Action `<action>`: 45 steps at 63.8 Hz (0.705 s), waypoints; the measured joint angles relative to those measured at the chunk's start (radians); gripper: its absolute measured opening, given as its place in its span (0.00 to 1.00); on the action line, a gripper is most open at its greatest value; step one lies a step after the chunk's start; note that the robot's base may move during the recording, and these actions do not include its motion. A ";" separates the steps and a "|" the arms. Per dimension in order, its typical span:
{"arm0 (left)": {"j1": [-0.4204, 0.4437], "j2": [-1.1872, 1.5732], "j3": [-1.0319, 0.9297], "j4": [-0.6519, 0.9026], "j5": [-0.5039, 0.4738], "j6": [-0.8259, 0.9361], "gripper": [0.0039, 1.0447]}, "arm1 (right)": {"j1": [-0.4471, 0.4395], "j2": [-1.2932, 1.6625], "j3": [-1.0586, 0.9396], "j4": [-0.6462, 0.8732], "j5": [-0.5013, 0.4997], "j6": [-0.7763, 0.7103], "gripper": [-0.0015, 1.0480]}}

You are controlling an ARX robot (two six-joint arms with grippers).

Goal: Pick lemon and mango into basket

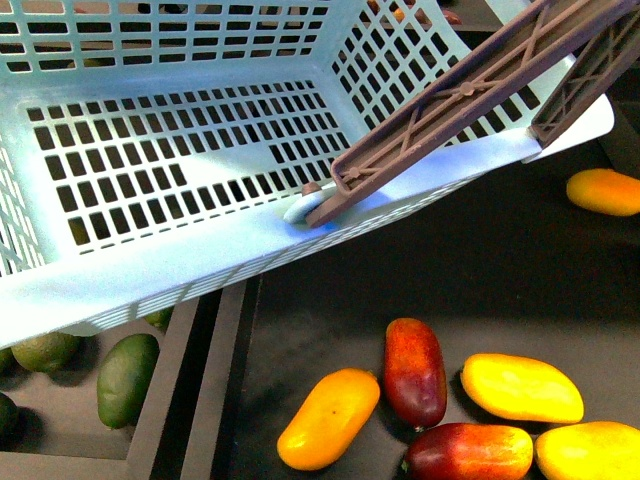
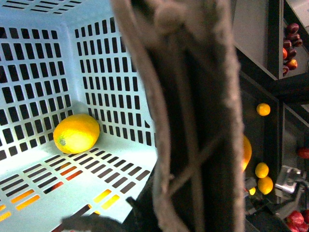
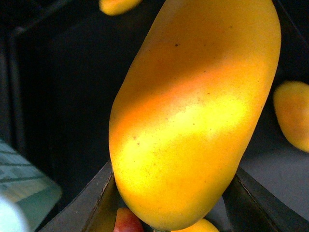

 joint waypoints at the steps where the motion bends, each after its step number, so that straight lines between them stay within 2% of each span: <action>1: 0.000 0.000 0.000 0.000 0.000 0.001 0.05 | 0.014 -0.014 0.000 0.004 0.003 -0.003 0.48; 11: 0.000 0.000 0.000 0.000 0.001 0.000 0.05 | 0.137 -0.079 0.021 0.042 0.048 -0.030 0.48; 14: 0.000 0.000 0.000 0.000 0.001 0.000 0.05 | 0.210 -0.085 0.040 0.069 0.087 -0.058 0.48; 27: 0.000 0.000 0.000 0.000 0.000 0.000 0.05 | 0.363 -0.068 0.095 0.100 0.126 -0.084 0.48; 45: 0.006 0.000 0.000 0.000 -0.013 0.000 0.05 | 0.465 -0.015 0.153 0.105 0.164 -0.072 0.48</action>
